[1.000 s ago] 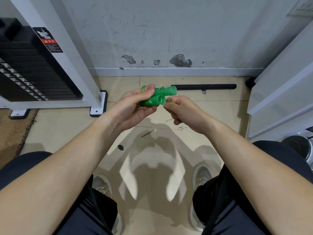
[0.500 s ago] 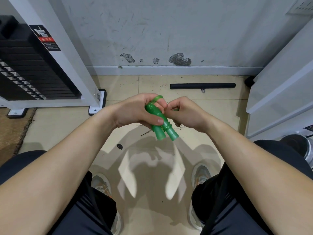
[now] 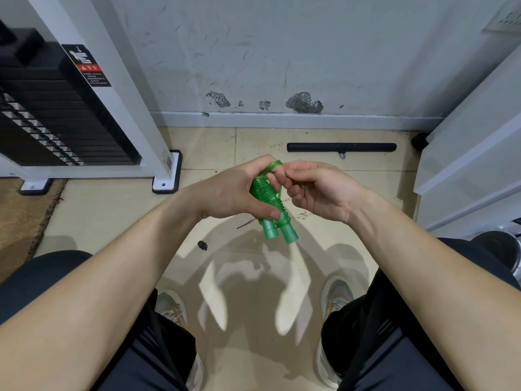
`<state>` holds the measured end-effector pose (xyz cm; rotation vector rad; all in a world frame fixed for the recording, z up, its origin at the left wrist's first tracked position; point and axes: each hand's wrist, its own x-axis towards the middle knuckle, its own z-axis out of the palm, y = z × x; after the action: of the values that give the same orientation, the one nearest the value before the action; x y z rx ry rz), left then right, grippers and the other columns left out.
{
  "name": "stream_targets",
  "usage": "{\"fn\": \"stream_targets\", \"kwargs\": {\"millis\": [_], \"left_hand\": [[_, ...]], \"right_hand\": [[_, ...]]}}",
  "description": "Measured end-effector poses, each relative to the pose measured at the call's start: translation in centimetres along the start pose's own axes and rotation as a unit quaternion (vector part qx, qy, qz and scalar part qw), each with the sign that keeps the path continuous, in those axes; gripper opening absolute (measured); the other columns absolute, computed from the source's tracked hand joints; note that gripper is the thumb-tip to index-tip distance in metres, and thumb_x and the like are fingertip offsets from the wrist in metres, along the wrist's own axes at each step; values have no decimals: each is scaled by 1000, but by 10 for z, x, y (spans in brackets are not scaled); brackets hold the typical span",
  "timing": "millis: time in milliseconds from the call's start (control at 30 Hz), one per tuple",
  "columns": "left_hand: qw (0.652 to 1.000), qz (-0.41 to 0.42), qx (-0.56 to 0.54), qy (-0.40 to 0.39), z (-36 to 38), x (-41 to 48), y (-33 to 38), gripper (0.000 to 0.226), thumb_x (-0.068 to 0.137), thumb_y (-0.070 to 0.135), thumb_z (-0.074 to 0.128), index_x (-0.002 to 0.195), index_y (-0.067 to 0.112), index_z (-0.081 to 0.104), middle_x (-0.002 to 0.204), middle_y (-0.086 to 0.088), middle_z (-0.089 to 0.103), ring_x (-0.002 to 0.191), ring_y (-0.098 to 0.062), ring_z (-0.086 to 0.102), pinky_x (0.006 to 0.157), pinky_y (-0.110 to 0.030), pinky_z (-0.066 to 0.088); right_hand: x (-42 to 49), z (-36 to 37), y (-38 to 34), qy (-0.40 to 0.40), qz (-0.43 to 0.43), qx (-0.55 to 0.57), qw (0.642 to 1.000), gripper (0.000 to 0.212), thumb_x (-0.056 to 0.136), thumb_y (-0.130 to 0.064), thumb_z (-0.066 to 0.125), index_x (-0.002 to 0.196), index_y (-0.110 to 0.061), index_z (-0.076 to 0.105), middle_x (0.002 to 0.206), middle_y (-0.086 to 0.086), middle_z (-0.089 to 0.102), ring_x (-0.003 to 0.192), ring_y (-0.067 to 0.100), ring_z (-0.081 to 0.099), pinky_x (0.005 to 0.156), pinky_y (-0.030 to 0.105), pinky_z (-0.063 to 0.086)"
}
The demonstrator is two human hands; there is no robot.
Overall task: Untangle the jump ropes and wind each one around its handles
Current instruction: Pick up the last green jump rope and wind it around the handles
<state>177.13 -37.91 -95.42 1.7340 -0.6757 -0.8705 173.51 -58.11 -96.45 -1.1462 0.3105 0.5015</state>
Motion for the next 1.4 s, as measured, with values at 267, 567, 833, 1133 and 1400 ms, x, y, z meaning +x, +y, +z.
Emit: {"fn": "stream_targets", "kwargs": {"millis": [267, 567, 833, 1133, 1400], "left_hand": [[999, -2, -37, 24, 0, -1, 1, 58, 71, 9, 83, 109, 10, 40, 101, 3, 56, 82, -17, 61, 74, -36, 57], [998, -4, -53, 31, 12, 7, -5, 51, 81, -7, 76, 105, 14, 35, 107, -4, 52, 85, -15, 63, 73, -35, 58], [994, -19, -96, 54, 16, 13, -7, 53, 81, -6, 76, 111, 15, 37, 114, -2, 50, 89, -17, 63, 75, -38, 59], [991, -11, -86, 105, 28, 18, -9, 56, 83, -6, 74, 119, 11, 36, 122, -7, 47, 94, -31, 65, 80, -48, 61], [982, 1, -102, 158, 28, 19, -6, 63, 83, -5, 75, 130, 13, 37, 138, -2, 42, 87, -19, 64, 77, -38, 62]], "right_hand": [[-3, 3, 3, -32, -39, 91, 995, 18, 89, -4, 57, 105, -3, 62, 72, 4, 68, 61, 8, 66, 59, 20, 57], [4, 7, 19, 73, -93, -26, 993, 10, 99, -22, 60, 92, -19, 66, 93, 0, 61, 73, 14, 51, 55, 21, 47], [3, 10, 13, 151, -159, -11, 976, 26, 90, -11, 72, 113, -5, 61, 76, 2, 69, 68, 16, 64, 61, 27, 54], [8, 11, 19, 185, -190, -86, 960, 17, 96, -14, 66, 106, 0, 70, 81, 8, 71, 73, 16, 69, 65, 30, 56], [12, 11, 19, 245, -215, -201, 924, 15, 96, -16, 65, 106, -22, 74, 75, -4, 64, 71, 8, 59, 70, 27, 52]]}}
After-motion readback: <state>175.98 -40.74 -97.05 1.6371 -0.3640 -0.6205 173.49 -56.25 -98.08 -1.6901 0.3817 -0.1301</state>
